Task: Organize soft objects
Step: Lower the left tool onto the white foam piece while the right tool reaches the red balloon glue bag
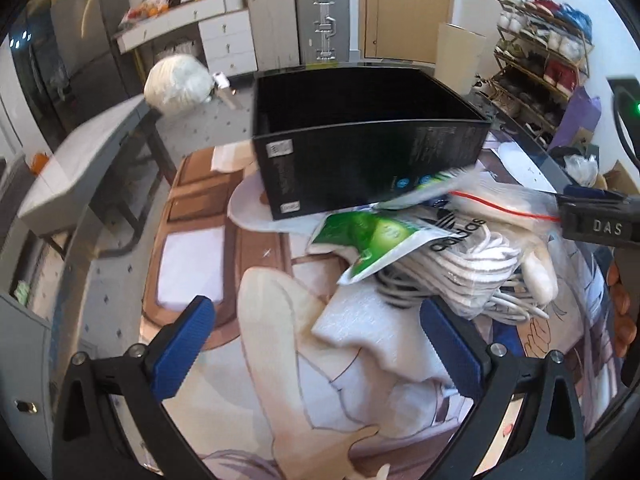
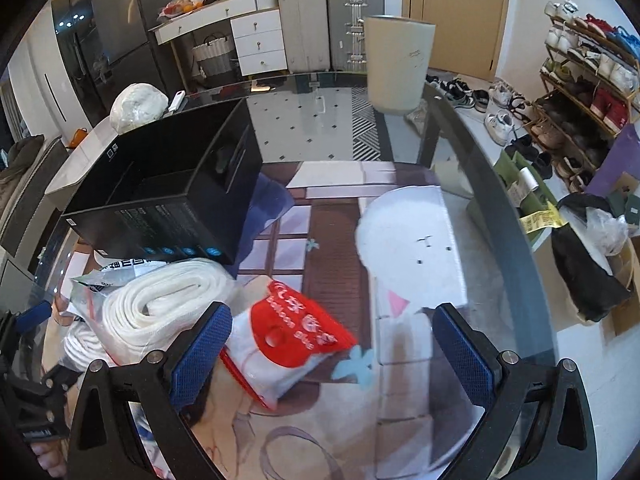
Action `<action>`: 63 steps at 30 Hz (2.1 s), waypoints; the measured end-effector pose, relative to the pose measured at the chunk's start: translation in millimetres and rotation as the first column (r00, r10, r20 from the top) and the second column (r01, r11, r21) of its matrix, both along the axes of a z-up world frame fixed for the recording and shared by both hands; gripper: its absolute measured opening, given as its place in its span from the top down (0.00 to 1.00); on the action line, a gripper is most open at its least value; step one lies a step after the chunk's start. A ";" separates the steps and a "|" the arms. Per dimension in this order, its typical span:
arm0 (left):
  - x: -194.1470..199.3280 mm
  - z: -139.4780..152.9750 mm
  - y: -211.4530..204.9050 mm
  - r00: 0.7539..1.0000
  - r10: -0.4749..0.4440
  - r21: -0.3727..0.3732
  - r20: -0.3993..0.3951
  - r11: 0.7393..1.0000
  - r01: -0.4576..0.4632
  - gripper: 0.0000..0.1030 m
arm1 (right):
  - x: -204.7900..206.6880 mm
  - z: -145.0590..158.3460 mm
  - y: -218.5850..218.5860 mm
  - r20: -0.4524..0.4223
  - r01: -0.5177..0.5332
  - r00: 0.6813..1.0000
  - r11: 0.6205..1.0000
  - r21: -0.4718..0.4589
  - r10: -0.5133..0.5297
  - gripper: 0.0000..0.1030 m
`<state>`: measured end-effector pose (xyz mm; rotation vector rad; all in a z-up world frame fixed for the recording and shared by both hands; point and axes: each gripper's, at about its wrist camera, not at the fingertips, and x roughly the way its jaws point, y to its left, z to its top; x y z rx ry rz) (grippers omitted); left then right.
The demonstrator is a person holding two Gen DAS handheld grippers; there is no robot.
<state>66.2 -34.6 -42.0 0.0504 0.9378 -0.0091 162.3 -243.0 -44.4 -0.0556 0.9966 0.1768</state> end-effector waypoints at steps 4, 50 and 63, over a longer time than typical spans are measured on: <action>4.5 -1.8 -6.9 0.999 -0.032 0.042 0.027 0.999 0.031 0.00 | 2.9 -6.6 8.9 -0.026 -0.018 0.999 1.000 0.015 0.019 0.00; -20.3 -5.9 23.9 0.988 -0.130 -0.054 -0.081 0.991 0.126 0.00 | -39.3 -8.1 -3.1 -0.081 -0.198 0.977 0.980 0.016 0.199 0.36; -7.3 -6.9 13.2 0.977 -0.187 -0.088 -0.100 0.980 0.179 0.46 | -32.3 -16.3 17.4 -0.092 -0.238 0.967 0.971 -0.014 0.236 0.54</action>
